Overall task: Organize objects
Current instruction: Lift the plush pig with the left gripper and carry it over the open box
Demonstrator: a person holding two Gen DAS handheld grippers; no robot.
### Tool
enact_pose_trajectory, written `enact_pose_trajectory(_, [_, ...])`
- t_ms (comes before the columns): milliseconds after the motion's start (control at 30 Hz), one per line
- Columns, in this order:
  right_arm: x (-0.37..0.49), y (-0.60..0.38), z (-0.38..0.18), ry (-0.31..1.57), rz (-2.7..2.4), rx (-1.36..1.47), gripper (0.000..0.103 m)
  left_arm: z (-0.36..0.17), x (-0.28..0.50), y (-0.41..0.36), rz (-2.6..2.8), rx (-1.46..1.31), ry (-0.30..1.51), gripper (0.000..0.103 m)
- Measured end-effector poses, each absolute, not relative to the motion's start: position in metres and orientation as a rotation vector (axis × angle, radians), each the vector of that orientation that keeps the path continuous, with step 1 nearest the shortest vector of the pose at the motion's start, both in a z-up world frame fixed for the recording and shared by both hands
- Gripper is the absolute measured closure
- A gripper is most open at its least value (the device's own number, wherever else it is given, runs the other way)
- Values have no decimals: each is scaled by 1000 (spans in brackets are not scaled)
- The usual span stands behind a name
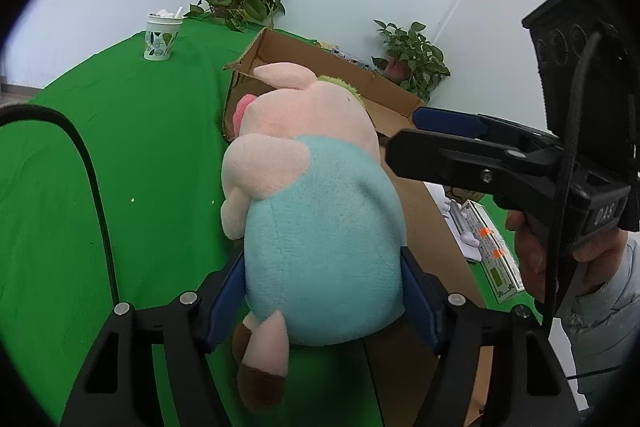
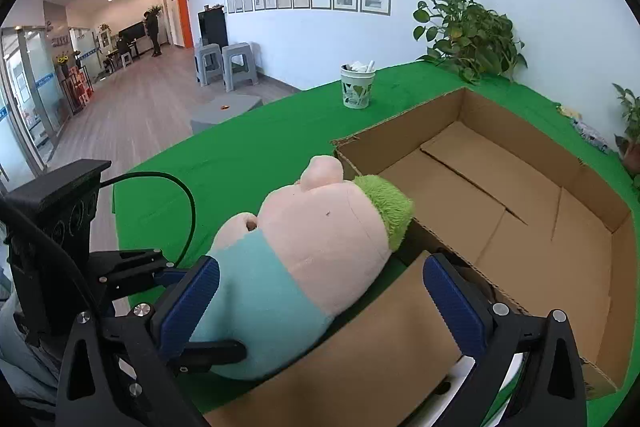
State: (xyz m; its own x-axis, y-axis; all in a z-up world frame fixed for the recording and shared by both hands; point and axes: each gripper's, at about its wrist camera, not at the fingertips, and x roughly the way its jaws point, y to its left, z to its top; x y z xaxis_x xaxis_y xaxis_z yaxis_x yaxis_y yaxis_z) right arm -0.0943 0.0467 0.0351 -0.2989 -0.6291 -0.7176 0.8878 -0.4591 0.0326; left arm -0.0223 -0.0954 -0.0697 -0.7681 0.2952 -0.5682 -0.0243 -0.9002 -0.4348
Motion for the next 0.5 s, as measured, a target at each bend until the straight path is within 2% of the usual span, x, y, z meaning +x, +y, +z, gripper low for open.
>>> enact_pose_trajectory(233, [-116,16,15,330,-1815,1038,1,-68,-14,-95,2730,-976,-578,40])
enact_pose_trajectory(500, [-90,-1,3,358,-1883,1116,0,-66,-6,-93,2751,-965,-554,43])
